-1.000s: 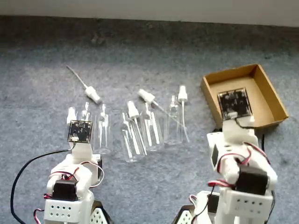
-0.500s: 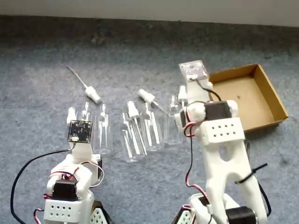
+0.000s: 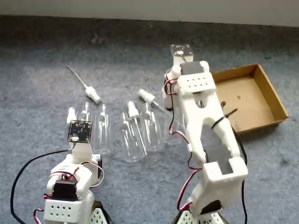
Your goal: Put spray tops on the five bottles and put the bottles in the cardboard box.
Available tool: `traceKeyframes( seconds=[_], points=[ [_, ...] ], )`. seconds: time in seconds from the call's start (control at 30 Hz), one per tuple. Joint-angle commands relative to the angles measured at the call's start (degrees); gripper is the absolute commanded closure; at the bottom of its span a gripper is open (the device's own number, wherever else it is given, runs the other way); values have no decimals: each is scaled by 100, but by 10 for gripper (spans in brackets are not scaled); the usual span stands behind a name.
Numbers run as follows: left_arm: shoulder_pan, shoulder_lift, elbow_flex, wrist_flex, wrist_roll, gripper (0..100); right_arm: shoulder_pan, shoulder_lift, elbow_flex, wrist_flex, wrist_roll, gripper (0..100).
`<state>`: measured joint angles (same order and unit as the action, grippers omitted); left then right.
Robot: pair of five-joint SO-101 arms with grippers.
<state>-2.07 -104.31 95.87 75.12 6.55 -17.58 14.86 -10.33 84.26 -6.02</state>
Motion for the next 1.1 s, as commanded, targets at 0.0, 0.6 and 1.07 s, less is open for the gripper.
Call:
traceKeyframes(
  seconds=[0.0, 0.6, 1.07],
  points=[
    [75, -4, 127, 18, -18, 993, -92, 382, -848, 84, -79, 733],
    [75, -4, 127, 18, -18, 993, -268, 1974, -1569, 303, -404, 755],
    [75, -4, 127, 18, -18, 993, -224, 1684, -2149, 1042, -396, 961]
  ],
)
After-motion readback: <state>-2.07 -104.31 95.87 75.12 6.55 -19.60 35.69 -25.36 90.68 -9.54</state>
